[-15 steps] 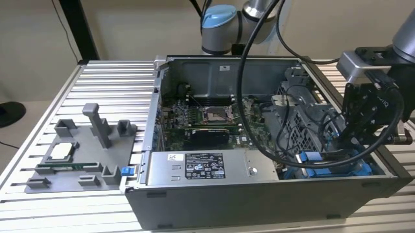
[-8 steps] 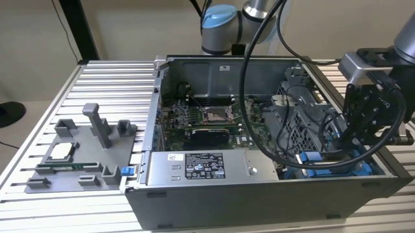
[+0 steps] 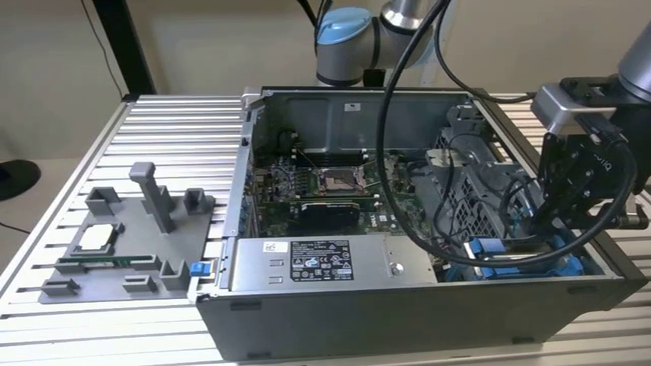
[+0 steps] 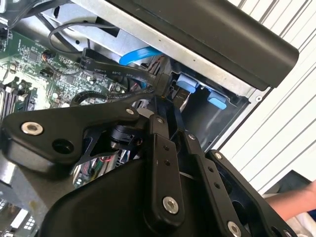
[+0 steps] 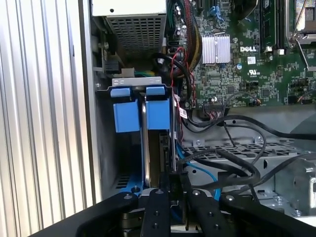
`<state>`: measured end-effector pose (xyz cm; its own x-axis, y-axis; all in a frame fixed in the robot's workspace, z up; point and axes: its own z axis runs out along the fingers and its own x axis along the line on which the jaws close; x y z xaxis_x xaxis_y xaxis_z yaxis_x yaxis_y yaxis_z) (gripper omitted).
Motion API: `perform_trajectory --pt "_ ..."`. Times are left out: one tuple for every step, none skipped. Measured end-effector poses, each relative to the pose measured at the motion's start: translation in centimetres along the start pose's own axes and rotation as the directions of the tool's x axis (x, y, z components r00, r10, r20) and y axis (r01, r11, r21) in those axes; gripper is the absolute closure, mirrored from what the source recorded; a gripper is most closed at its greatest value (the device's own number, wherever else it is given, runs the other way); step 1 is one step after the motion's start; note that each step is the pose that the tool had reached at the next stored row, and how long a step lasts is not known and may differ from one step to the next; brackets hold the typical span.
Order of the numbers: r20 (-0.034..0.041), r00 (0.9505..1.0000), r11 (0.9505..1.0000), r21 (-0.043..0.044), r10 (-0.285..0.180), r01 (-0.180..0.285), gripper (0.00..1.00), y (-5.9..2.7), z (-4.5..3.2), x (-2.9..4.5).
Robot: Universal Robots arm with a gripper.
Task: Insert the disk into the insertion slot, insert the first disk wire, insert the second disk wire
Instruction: 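Insert the first disk wire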
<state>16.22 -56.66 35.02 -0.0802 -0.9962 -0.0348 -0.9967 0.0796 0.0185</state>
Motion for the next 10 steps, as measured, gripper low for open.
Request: perform_trajectory --pt "0.0000 1.0000 1.0000 0.0000 0.000 0.000 1.00 0.00 0.07 0.01" --pt "0.0000 1.0000 1.0000 0.0000 0.000 0.000 1.00 -0.02 0.16 0.03" --pt "0.0000 1.0000 1.0000 0.0000 0.000 0.000 1.00 -0.05 0.26 0.04" --pt "0.0001 1.0000 1.0000 -0.0001 0.000 0.000 1.00 -0.08 0.35 0.05" --pt "0.0001 1.0000 1.0000 -0.0001 0.000 0.000 1.00 -0.09 0.43 0.07" --pt "0.0000 1.0000 1.0000 -0.0001 0.000 0.000 1.00 -0.09 0.47 0.10" --pt "-0.0001 1.0000 1.0000 -0.0003 0.000 0.000 1.00 -0.09 0.48 0.13" --pt "-0.0002 1.0000 1.0000 -0.0004 0.000 0.000 1.00 -0.10 0.49 0.17" --pt "-0.0001 1.0000 1.0000 -0.0004 0.000 0.000 1.00 -0.10 0.49 0.21" --pt "0.0000 1.0000 1.0000 -0.0005 0.000 0.000 1.00 -0.11 0.49 0.25"
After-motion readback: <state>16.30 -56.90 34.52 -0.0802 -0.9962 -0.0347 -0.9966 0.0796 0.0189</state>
